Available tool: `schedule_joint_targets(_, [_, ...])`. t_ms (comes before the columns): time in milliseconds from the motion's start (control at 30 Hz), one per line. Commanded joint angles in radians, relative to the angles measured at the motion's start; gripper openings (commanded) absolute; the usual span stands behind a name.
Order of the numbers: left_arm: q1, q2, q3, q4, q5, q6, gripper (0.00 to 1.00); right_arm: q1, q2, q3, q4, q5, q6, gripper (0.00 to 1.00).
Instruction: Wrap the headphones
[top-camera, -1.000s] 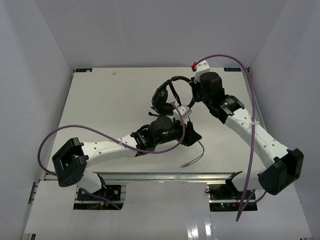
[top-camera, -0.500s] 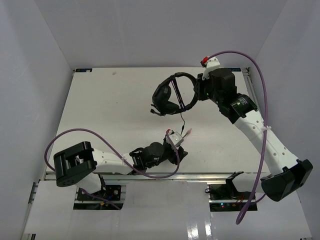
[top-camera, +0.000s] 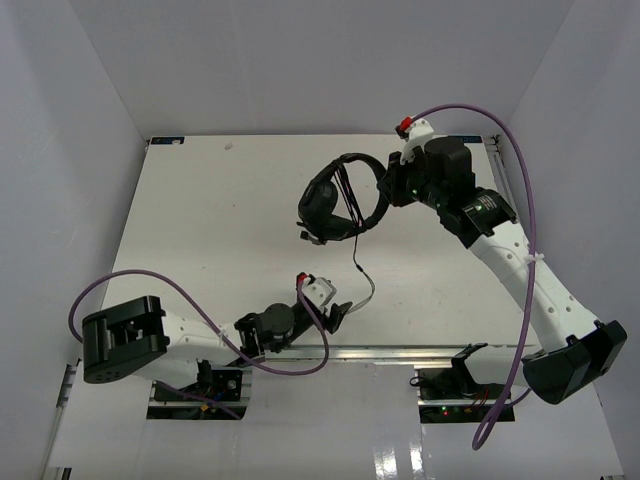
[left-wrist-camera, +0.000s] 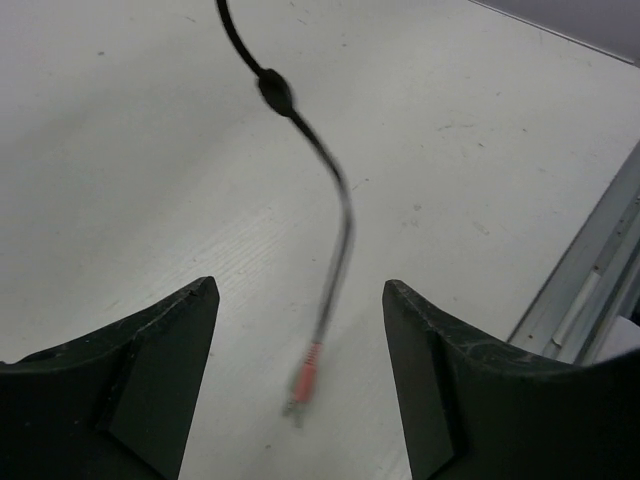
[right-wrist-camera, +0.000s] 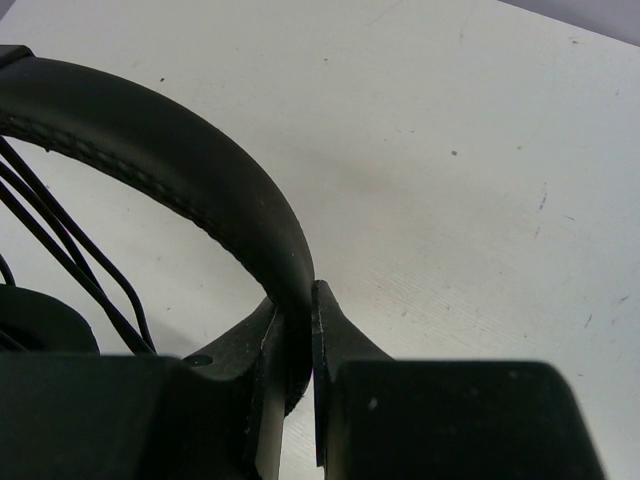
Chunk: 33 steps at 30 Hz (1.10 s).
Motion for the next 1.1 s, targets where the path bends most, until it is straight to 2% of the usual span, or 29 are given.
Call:
schedule_joint_targets(0, [0.000,0.072,0.020,0.134,-0.101,0.169,0.81,-0.012,-0.048,0.041,0.053,-0.120,0.051,0.08])
schedule_joint_targets(67, [0.008,0.119,0.013,0.199,-0.115,0.212,0.82,-0.017,-0.054,0.037,0.052,-0.161,0.051,0.08])
schedule_joint_targets(167, [0.042,0.149,-0.023,0.333,0.024,0.216,0.83,-0.025,-0.065,0.033,0.052,-0.196,0.052,0.08])
schedule_joint_targets(267, [0.055,0.171,-0.045,0.377,0.166,0.176,0.83,-0.029,-0.076,0.025,0.050,-0.225,0.052,0.08])
schedule_joint_targets(400, [0.066,0.191,-0.031,0.410,0.272,0.143,0.83,-0.030,-0.079,0.016,0.053,-0.263,0.051,0.08])
schedule_joint_targets(533, [0.086,0.220,0.030,0.376,0.249,0.163,0.84,-0.030,-0.081,0.012,0.056,-0.286,0.049,0.08])
schedule_joint_targets(667, [0.102,0.262,0.070,0.365,0.106,0.194,0.84,-0.030,-0.090,0.002,0.057,-0.301,0.050,0.08])
schedule_joint_targets(767, [0.126,0.286,0.084,0.381,0.113,0.192,0.85,-0.030,-0.097,-0.008,0.062,-0.316,0.052,0.08])
schedule_joint_targets(867, [0.145,0.327,0.122,0.360,0.197,0.182,0.85,-0.031,-0.100,-0.009,0.064,-0.327,0.056,0.08])
schedule_joint_targets(1067, [0.159,0.414,0.198,0.337,0.529,0.103,0.82,-0.031,-0.108,-0.013,0.066,-0.340,0.061,0.08])
